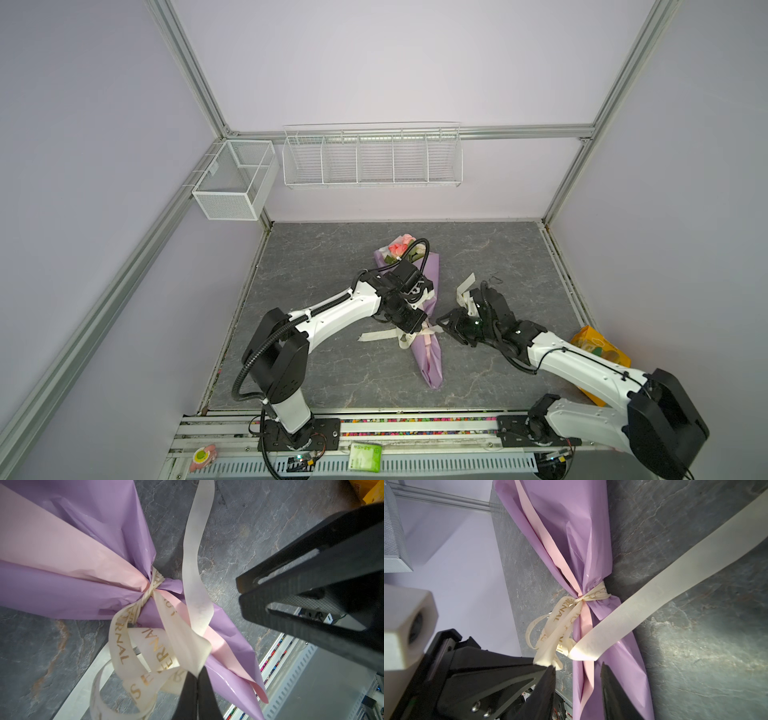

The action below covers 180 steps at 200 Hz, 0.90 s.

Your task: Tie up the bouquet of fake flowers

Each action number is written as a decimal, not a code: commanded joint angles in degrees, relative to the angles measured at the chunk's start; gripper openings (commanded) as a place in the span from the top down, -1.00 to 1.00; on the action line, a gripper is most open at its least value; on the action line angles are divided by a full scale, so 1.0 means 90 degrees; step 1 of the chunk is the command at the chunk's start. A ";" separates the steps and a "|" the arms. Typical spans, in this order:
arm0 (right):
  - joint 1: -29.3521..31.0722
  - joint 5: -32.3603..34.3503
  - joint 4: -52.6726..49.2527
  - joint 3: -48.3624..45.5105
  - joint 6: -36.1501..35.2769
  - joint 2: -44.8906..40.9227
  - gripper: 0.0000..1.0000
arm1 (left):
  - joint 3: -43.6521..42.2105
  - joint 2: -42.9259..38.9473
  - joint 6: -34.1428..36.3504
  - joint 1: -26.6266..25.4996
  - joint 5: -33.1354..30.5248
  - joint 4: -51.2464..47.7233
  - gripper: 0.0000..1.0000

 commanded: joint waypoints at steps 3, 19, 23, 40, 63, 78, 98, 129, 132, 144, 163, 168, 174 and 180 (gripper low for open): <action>0.0059 -0.0010 0.0252 0.0143 0.0296 0.0071 0.21 | -0.0065 -0.0126 -0.0068 -0.0018 0.0069 0.0094 1.00; 0.0071 -0.0073 0.0335 0.0185 0.0359 0.0130 0.22 | -0.0053 -0.0143 -0.0079 -0.0023 0.0085 0.0107 1.00; 0.0072 -0.0072 0.0356 0.0187 0.0372 0.0145 0.22 | -0.0047 -0.0149 -0.0079 -0.0023 0.0077 0.0111 1.00; 0.0090 -0.0073 0.0445 0.0217 0.0442 0.0199 0.21 | -0.0067 -0.0180 -0.0079 -0.0025 0.0086 0.0116 1.00; 0.0128 -0.0160 0.0600 0.0267 0.0490 0.0385 0.22 | -0.0086 -0.0193 -0.0062 -0.0027 0.0096 0.0125 1.00; 0.0178 -0.0277 0.0824 0.0266 0.0559 0.0539 0.22 | -0.0084 -0.0190 -0.0062 -0.0024 0.0112 0.0118 1.00; 0.0261 -0.0363 0.1112 0.0266 0.0665 0.0764 0.22 | -0.0114 -0.0227 -0.0063 -0.0022 0.0150 0.0145 1.00; 0.0325 -0.0534 0.1619 0.0324 0.0776 0.1060 0.21 | -0.0130 -0.0233 -0.0050 -0.0022 0.0185 0.0116 1.00; 0.0335 -0.0529 0.1627 0.0324 0.0776 0.1079 0.21 | -0.0135 -0.0230 -0.0050 -0.0019 0.0182 0.0116 1.00; 0.0346 -0.0532 0.1683 0.0325 0.0799 0.1125 0.21 | -0.0142 -0.0221 -0.0050 -0.0018 0.0186 0.0111 1.00; 0.0358 -0.0584 0.1751 0.0331 0.0799 0.1183 0.29 | -0.0135 -0.0220 -0.0059 -0.0024 0.0156 0.0115 1.00; 0.0355 -0.0595 0.1757 0.0328 0.0805 0.1180 0.34 | -0.0136 -0.0219 -0.0060 -0.0018 0.0150 0.0123 1.00; 0.0356 -0.0595 0.1758 0.0311 0.0800 0.1184 0.41 | -0.0126 -0.0217 -0.0060 -0.0020 0.0142 0.0125 1.00; 0.0362 -0.0601 0.1759 0.0298 0.0804 0.1173 0.50 | -0.0112 -0.0220 -0.0062 -0.0023 0.0136 0.0117 1.00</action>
